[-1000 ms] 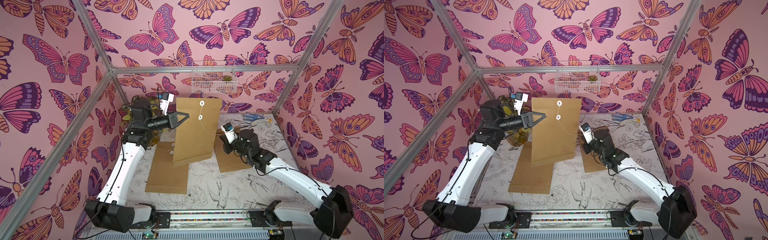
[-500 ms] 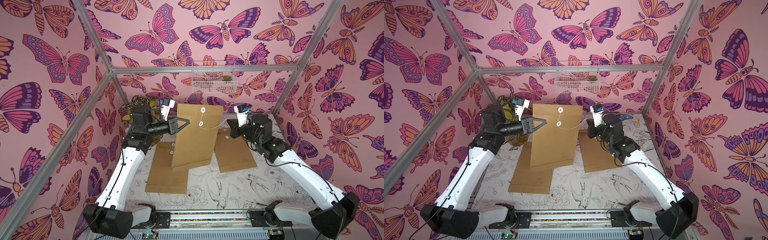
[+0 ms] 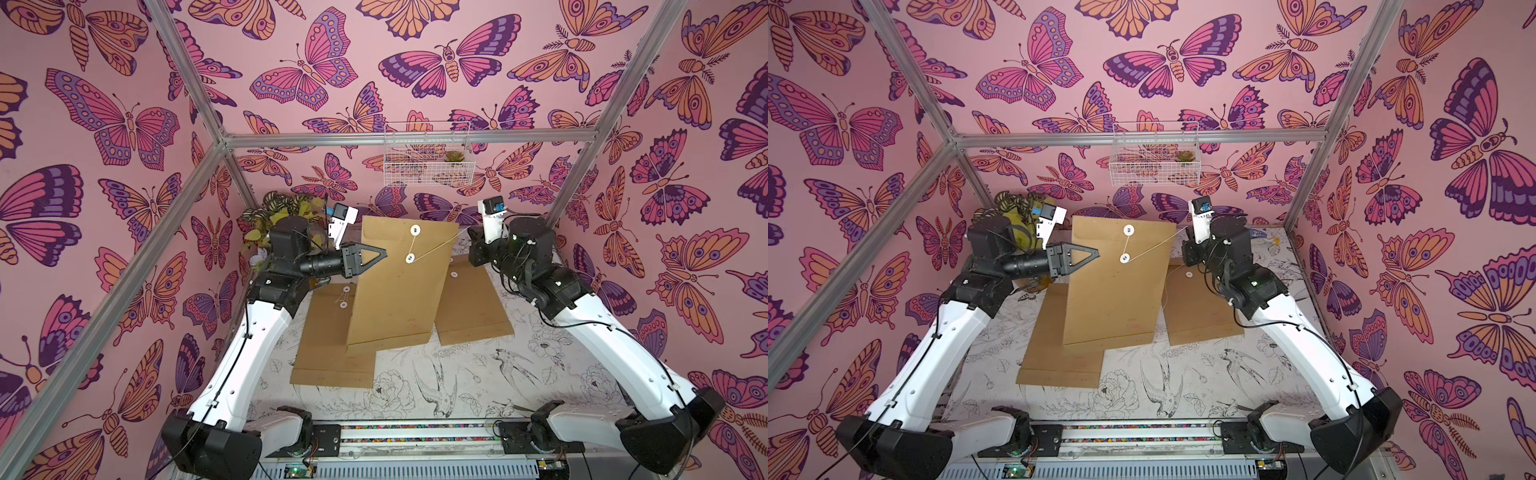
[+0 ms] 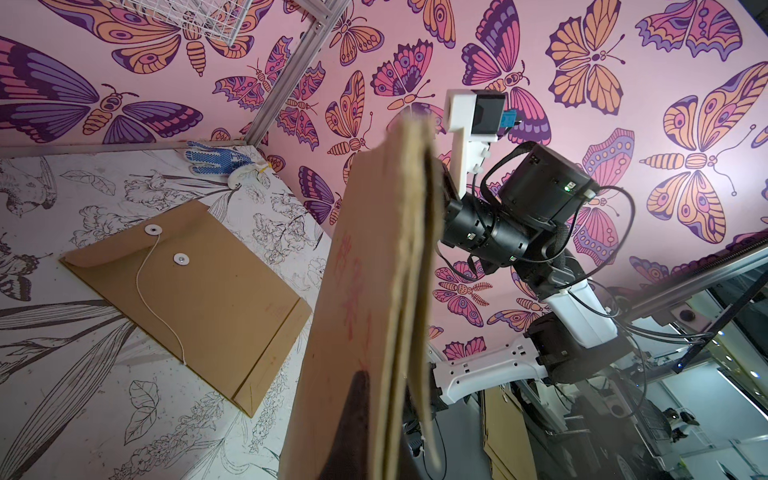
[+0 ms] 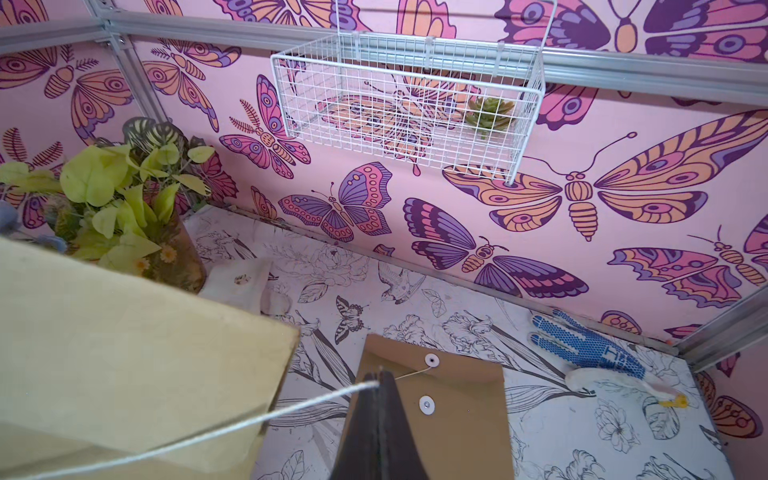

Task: Close the mouth of the file bag
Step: Close the file bag.

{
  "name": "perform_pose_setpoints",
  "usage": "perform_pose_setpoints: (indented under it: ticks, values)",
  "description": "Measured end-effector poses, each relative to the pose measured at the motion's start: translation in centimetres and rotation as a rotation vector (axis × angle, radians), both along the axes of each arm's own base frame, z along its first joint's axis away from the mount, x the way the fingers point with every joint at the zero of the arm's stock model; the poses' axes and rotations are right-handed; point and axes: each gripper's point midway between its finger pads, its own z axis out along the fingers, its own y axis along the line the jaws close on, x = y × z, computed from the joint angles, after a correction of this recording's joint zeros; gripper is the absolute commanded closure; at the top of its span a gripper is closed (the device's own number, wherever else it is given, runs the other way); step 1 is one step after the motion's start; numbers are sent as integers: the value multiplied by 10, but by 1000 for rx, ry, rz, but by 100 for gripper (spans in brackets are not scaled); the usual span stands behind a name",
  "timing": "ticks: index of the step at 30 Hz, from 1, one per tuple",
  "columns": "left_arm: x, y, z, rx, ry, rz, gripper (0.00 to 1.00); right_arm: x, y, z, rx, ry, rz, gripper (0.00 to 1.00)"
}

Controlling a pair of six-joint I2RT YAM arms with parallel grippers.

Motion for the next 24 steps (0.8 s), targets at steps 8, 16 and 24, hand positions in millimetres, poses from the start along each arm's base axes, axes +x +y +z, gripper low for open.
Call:
perform_pose_setpoints:
  ticks: [8,16,24]
  values:
    - [5,0,4,-20,3,22,100,-2,2,8,-27,-23,-1,100]
    - [13,-1,12,-104,59,47,100,1,-7,-13,-59,4,-52,100]
    - [14,-2,21,-172,103,47,100,6,-18,-28,-76,21,-108,100]
